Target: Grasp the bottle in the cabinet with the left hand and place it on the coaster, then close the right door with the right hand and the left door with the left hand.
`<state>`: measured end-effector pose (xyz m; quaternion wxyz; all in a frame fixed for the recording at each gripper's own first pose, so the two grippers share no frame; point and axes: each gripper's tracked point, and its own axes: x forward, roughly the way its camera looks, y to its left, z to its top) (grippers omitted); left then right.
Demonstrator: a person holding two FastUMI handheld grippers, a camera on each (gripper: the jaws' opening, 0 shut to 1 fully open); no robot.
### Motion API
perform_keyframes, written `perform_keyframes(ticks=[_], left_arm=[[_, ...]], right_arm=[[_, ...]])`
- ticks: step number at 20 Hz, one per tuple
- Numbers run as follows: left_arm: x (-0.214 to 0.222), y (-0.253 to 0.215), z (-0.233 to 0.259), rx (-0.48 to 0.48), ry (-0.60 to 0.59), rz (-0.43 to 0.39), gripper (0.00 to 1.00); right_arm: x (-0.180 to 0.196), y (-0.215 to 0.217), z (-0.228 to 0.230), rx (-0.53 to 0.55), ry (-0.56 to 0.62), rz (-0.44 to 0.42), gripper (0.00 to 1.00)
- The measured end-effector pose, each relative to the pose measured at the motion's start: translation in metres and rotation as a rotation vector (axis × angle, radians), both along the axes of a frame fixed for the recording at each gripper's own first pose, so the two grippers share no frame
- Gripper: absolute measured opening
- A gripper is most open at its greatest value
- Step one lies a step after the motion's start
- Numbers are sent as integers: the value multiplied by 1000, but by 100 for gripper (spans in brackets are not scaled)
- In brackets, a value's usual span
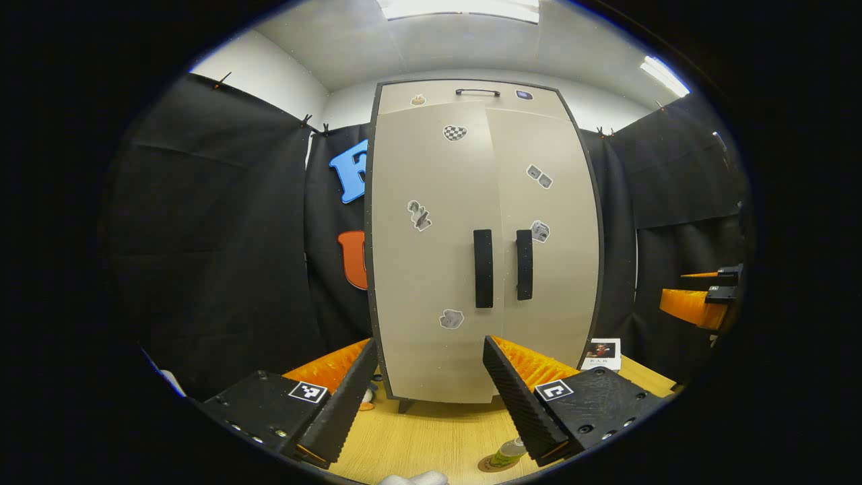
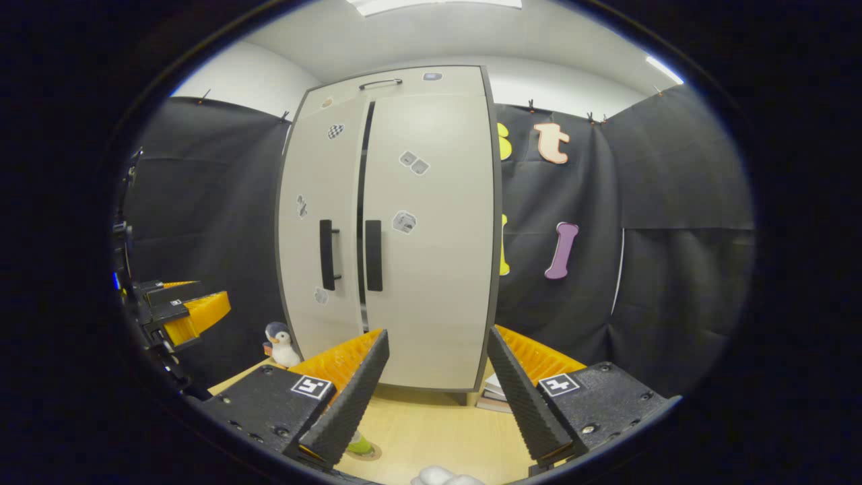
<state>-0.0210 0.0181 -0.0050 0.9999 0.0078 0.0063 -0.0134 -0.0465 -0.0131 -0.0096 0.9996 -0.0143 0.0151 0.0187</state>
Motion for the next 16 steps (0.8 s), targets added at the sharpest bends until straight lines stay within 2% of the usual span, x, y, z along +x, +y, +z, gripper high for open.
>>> perform_keyframes(ticks=[16], left_arm=[[-2, -2, -9, 4, 10, -7, 96]], right_arm=[[4, -3, -3, 9, 3, -17, 96]])
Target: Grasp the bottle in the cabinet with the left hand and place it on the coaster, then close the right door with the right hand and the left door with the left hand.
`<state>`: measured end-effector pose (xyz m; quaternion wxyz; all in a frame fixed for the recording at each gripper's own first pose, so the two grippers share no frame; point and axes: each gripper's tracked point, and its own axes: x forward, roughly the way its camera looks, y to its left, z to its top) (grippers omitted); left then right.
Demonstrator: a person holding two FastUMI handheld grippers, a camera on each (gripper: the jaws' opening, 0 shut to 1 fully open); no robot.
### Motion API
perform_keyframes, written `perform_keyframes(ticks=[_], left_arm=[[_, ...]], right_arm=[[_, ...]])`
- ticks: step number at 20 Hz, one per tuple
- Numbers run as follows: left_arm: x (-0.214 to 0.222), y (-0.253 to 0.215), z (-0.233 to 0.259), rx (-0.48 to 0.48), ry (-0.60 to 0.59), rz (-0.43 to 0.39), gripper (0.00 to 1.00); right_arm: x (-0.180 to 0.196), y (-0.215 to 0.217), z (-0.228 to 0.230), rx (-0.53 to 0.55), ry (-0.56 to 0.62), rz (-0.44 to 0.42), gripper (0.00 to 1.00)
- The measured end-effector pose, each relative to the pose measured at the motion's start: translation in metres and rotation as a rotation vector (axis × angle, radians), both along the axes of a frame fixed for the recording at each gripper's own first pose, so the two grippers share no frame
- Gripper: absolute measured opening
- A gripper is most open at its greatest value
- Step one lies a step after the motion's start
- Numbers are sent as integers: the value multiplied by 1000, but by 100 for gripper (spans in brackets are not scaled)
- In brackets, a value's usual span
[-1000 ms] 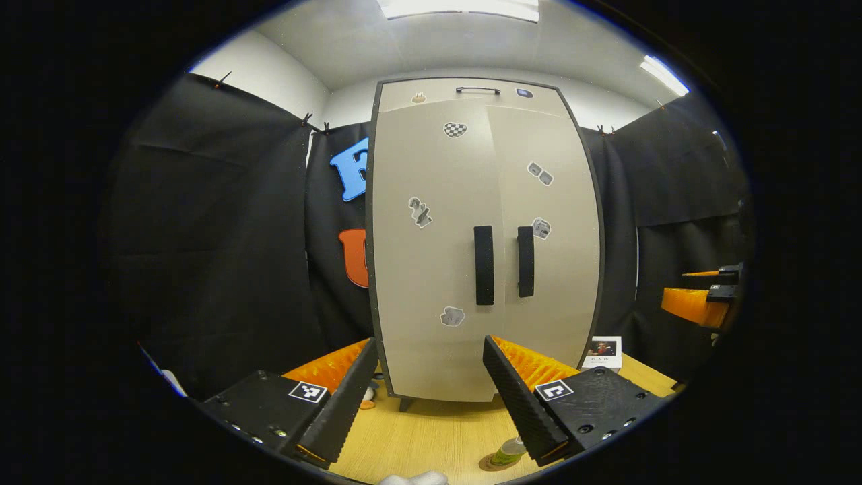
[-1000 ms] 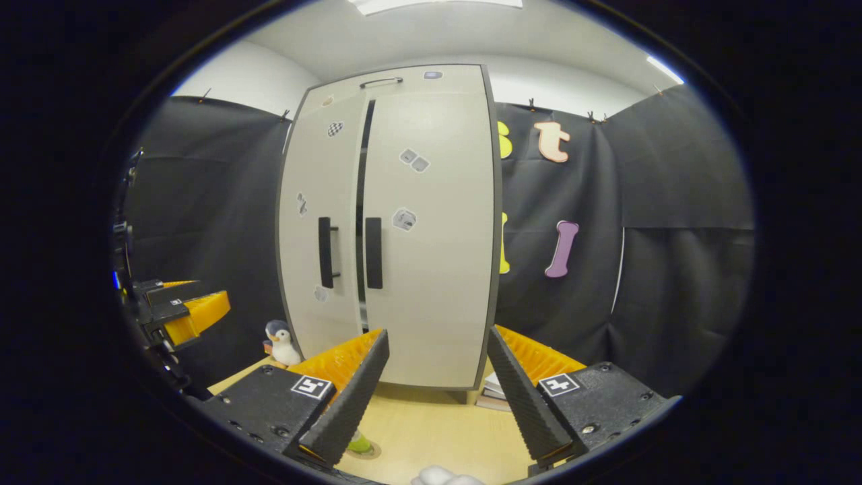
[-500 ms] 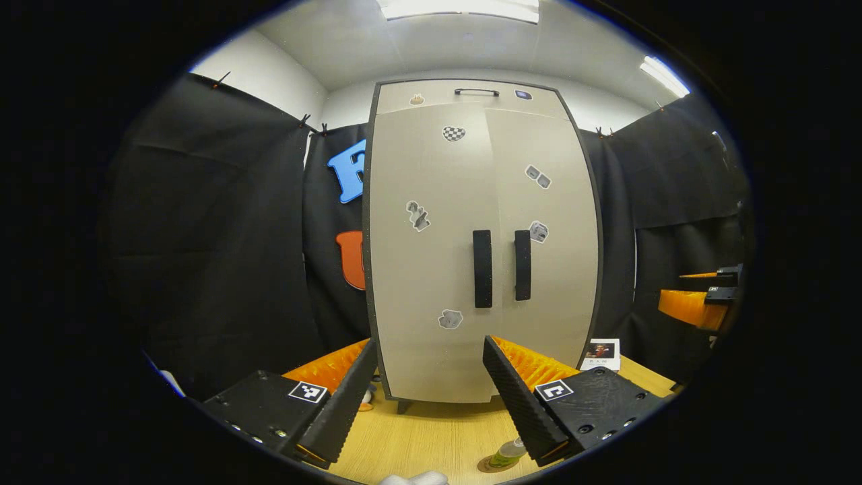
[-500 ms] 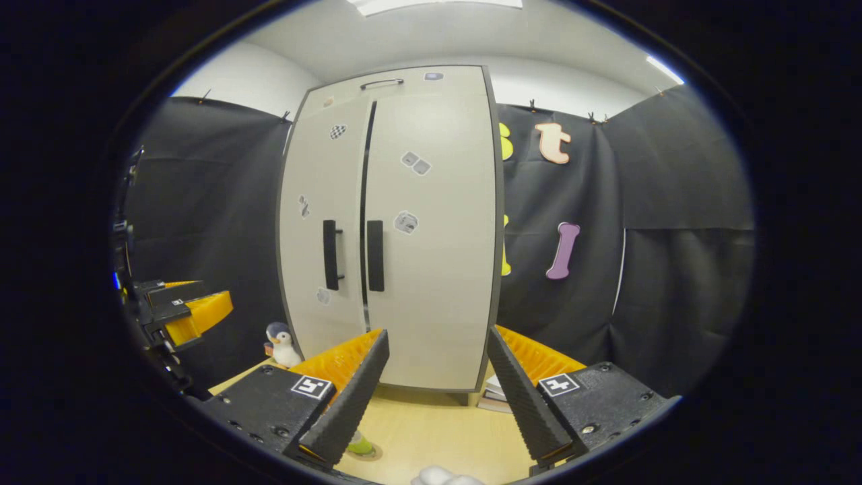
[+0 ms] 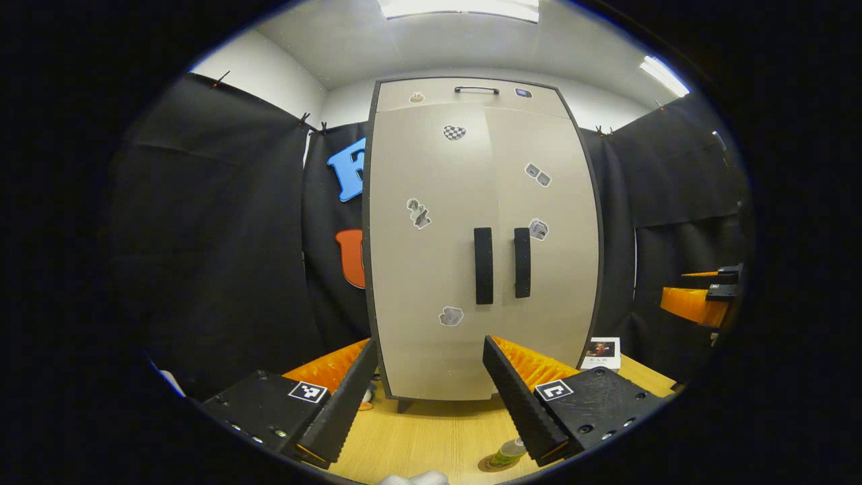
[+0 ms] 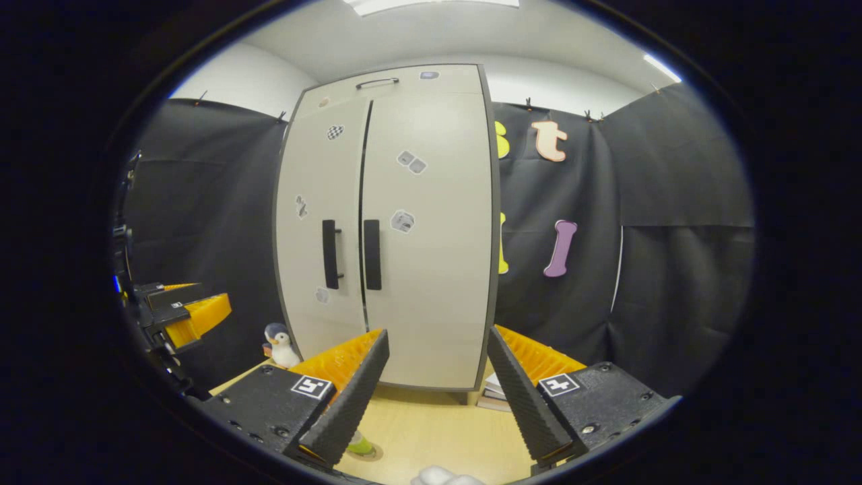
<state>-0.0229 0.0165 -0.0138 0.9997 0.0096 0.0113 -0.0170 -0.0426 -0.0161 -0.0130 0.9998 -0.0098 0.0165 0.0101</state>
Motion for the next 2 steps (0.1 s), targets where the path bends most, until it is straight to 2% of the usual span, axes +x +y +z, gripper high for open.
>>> perform_keyframes(ticks=[2], left_arm=[[-1, 1, 0, -2, 4, 2, 96]], right_arm=[[1, 0, -1, 2, 3, -3, 96]])
